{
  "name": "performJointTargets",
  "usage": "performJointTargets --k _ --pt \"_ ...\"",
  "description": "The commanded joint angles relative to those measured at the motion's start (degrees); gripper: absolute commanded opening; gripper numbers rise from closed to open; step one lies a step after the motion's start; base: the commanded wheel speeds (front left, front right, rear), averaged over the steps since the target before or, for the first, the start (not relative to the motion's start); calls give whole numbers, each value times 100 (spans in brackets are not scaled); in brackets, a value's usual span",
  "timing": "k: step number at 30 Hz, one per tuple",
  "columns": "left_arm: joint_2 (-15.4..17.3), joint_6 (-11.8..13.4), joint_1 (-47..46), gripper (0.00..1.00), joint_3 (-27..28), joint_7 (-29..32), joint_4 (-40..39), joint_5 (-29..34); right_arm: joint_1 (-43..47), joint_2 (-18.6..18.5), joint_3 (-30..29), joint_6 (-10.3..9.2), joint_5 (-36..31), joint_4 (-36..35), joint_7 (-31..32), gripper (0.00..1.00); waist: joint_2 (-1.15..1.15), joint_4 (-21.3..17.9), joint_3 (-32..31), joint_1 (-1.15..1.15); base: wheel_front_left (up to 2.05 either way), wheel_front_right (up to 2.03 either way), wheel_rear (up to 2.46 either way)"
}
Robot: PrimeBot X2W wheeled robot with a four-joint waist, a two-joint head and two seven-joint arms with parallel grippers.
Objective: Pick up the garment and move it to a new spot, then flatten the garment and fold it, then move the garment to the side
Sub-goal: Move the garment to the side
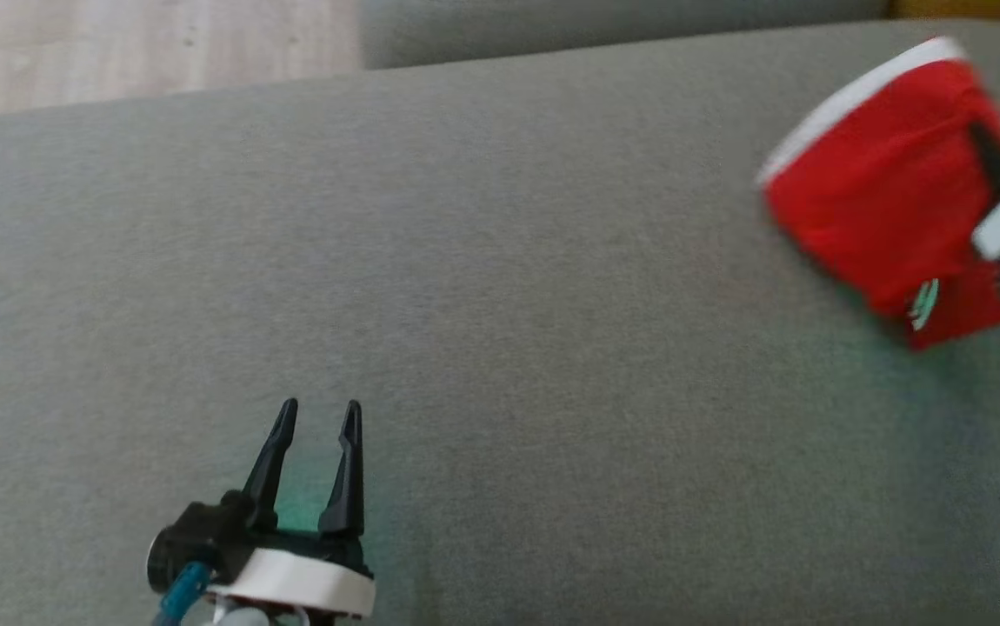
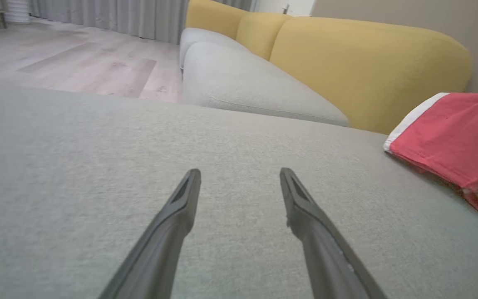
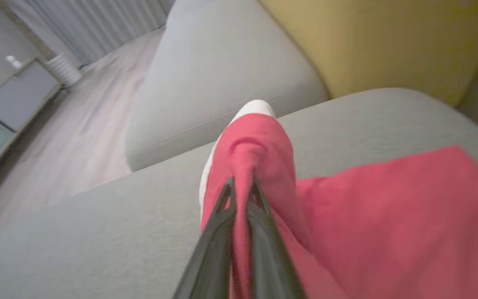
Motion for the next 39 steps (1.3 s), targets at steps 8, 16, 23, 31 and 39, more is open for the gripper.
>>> performJointTargets --k 8,16,23,31,39 --pt "-9 -62 -254 100 146 -47 -95 217 -370 -468 -915 40 -1513 328 -136 100 0 -160 365 0 0 0 0" --pt "-9 -81 -279 100 252 -47 -130 169 -364 75 -1877 40 -3720 252 -1516 100 0 34 315 0 0 0 0" --pt "-9 61 -80 100 537 -47 -260 194 402 1127 -1864 40 -4313 -926 -2547 100 0 9 0 0 0 0 0" --pt "-9 398 18 100 922 -47 -373 449 2214 1719 -900 40 -4264 -1927 -3618 100 0 135 -323 0 0 0 0" --pt "-9 412 201 100 1068 -47 -45 586 3569 1740 -135 40 -3361 -2074 -3833 100 0 240 -671 0 0 0 0"
